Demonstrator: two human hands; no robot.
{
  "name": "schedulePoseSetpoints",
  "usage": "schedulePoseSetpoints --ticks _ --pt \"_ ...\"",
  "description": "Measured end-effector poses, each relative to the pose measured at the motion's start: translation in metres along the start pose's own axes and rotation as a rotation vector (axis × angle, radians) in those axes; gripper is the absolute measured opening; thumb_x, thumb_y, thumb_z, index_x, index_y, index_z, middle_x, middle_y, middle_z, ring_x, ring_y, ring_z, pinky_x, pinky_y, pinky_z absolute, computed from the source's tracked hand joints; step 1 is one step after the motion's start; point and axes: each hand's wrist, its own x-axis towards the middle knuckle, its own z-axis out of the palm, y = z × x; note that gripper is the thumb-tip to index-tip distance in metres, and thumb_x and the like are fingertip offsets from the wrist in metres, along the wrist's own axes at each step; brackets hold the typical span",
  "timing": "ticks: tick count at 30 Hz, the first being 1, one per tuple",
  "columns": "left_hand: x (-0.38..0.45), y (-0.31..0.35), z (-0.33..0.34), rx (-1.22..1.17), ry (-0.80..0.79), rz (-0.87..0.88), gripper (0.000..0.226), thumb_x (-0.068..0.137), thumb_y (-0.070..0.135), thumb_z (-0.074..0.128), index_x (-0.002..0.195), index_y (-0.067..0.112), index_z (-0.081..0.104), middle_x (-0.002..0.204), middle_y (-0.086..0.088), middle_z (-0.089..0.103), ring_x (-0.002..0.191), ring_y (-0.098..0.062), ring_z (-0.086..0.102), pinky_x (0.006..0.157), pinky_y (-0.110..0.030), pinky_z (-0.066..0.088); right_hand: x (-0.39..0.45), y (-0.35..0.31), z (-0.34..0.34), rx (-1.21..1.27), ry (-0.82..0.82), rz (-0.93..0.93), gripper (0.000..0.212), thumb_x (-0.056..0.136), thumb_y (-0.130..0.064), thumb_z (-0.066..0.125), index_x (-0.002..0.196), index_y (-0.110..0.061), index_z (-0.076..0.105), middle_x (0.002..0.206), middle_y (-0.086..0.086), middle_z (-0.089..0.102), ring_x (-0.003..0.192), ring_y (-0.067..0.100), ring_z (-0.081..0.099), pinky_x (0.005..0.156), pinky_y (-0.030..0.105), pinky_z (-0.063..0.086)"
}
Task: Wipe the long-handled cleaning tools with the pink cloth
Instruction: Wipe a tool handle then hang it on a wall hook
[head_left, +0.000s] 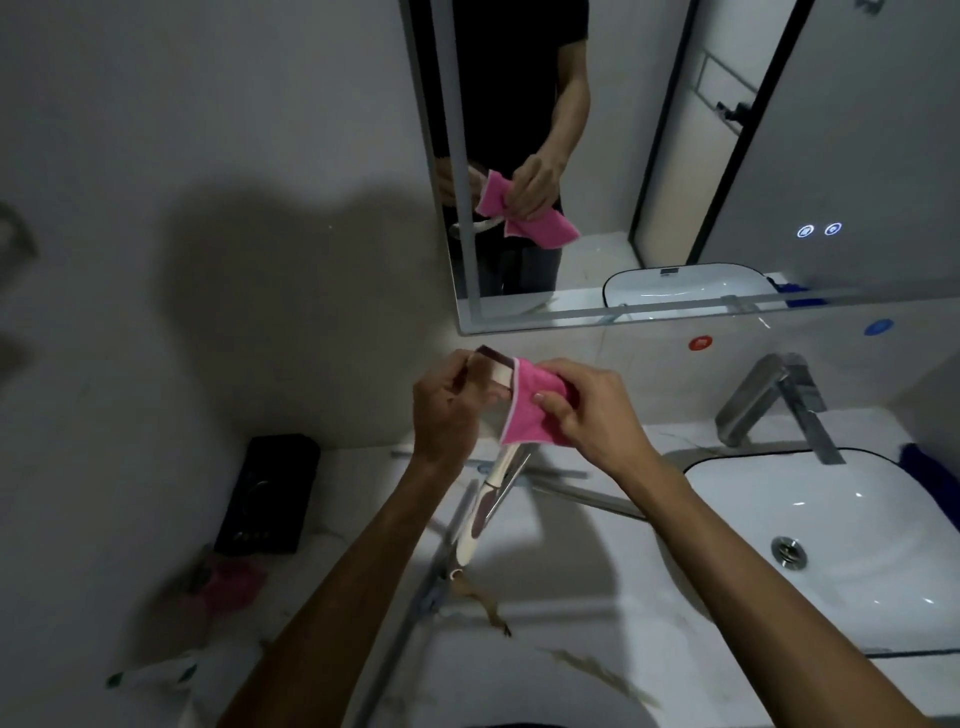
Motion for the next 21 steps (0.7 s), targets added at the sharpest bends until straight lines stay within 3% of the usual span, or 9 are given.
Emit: schedulePoseSetpoints --ticks 2,4,7,9,11,15,18,21 --pt "0.002 -0.01 -0.011 -0.153 0.095 -0.101 0.026 0.101 0.016 0.056 0.089 -0.005 0.064 0.079 -0.021 0.066 0.072 -0.03 0.069 0.067 -0.035 0.061 -0.002 0.008 0.004 -0.033 -0.051 0.087 0.018 0.095 -0.021 0.067 0.11 -0.013 0.072 0.086 -0.003 0.07 0.077 0.014 0.065 0.072 0.024 0.051" --pt "0.001 -0.019 -0.021 -0.219 0.154 -0.168 0.018 0.1 0.01 0.056 0.087 -0.001 0.064 0.085 -0.022 0.068 0.078 -0.03 0.071 0.069 -0.033 0.061 -0.008 0.013 0.01 -0.066 -0.118 0.16 0.014 0.095 -0.019 0.066 0.106 -0.014 0.072 0.084 -0.002 0.069 0.077 0.016 0.066 0.072 0.028 0.05" --pt "-0.011 -0.028 -0.024 -0.212 0.168 -0.226 0.021 0.098 0.0 0.056 0.079 0.009 0.061 0.072 -0.007 0.068 0.069 -0.021 0.071 0.068 -0.035 0.061 -0.01 0.011 0.021 -0.117 -0.159 0.144 0.011 0.093 -0.015 0.065 0.102 -0.012 0.072 0.081 -0.004 0.066 0.076 0.02 0.066 0.068 0.022 0.042" --pt "-0.019 -0.027 -0.017 -0.207 0.129 -0.258 0.016 0.097 -0.001 0.056 0.082 0.005 0.059 0.069 -0.003 0.069 0.068 -0.021 0.072 0.067 -0.034 0.061 -0.005 -0.002 0.026 -0.129 -0.167 0.091 0.014 0.091 -0.01 0.065 0.103 -0.01 0.073 0.08 -0.007 0.063 0.072 0.02 0.064 0.062 0.012 0.037" --pt "-0.023 -0.026 -0.012 -0.166 0.116 -0.266 0.014 0.101 0.009 0.055 0.088 0.005 0.06 0.072 -0.004 0.071 0.071 -0.023 0.072 0.071 -0.038 0.062 0.001 -0.016 0.03 -0.114 -0.164 0.011 0.019 0.09 -0.004 0.064 0.106 -0.008 0.073 0.077 -0.01 0.059 0.065 0.015 0.059 0.057 0.003 0.035" --pt "-0.014 -0.026 -0.02 -0.156 0.114 -0.211 0.014 0.099 0.013 0.059 0.088 0.003 0.06 0.077 -0.006 0.066 0.073 -0.024 0.067 0.073 -0.052 0.058 0.006 -0.028 0.031 -0.041 -0.149 -0.05 0.011 0.095 -0.01 0.06 0.094 -0.019 0.067 0.071 -0.017 0.052 0.062 -0.004 0.05 0.059 0.007 0.033" --pt "-0.007 -0.022 -0.028 -0.134 0.159 -0.173 0.023 0.102 0.024 0.055 0.085 0.011 0.063 0.081 -0.01 0.067 0.074 -0.026 0.067 0.067 -0.043 0.058 0.008 -0.027 0.031 -0.058 -0.159 -0.045 0.016 0.099 -0.022 0.061 0.11 -0.015 0.069 0.082 -0.013 0.06 0.07 0.006 0.055 0.064 0.009 0.035" --pt "-0.001 -0.026 -0.038 -0.255 0.241 -0.202 0.022 0.104 0.021 0.05 0.091 0.01 0.064 0.087 -0.02 0.068 0.074 -0.025 0.071 0.063 -0.03 0.059 0.005 -0.022 0.024 -0.11 -0.177 0.002 0.023 0.1 -0.025 0.06 0.119 -0.016 0.07 0.082 -0.012 0.062 0.071 0.01 0.057 0.062 0.011 0.037"
